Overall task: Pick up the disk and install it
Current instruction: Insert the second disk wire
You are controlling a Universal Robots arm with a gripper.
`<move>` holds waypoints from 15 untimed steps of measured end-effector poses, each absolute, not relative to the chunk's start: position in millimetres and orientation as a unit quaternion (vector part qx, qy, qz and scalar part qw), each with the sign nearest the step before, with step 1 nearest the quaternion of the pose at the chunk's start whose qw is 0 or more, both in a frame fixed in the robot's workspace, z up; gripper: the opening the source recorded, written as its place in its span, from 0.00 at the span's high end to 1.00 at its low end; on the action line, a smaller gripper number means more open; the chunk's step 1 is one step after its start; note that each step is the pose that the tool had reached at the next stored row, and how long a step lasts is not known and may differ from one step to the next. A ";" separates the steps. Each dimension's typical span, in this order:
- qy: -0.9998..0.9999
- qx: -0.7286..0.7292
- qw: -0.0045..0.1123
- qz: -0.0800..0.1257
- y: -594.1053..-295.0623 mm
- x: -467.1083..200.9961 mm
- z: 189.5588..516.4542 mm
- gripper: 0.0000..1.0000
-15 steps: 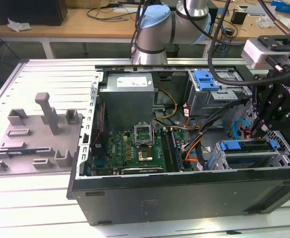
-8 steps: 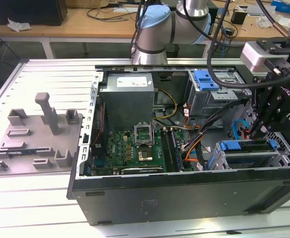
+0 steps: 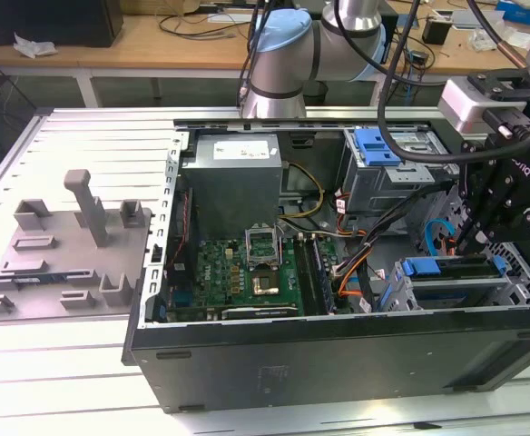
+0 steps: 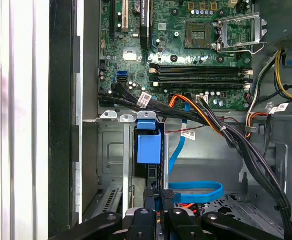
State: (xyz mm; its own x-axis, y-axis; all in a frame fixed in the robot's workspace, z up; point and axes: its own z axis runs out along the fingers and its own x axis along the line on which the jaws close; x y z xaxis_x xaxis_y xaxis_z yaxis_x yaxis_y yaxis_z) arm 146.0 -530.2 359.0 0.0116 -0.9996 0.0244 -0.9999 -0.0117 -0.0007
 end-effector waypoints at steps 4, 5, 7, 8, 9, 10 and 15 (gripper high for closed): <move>-0.703 0.711 0.008 0.009 -530.2 146.0 358.0 0.84; -0.703 0.711 0.008 0.009 -530.2 146.0 357.7 0.84; -0.703 0.711 0.008 0.009 -530.2 146.0 357.1 0.84; -0.703 0.711 0.008 0.009 -530.2 146.0 356.5 0.84; -0.703 0.711 0.008 0.009 -530.2 146.0 356.0 0.84; -0.703 0.711 0.008 0.009 -530.2 146.0 355.7 0.84; -0.703 0.711 0.008 0.009 -530.2 146.0 354.4 0.84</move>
State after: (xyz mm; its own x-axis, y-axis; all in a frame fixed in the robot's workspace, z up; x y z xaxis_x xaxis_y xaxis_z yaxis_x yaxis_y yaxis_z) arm 146.0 -530.2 354.4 0.0116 -0.9996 0.0243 -0.9999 -0.0116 -0.0007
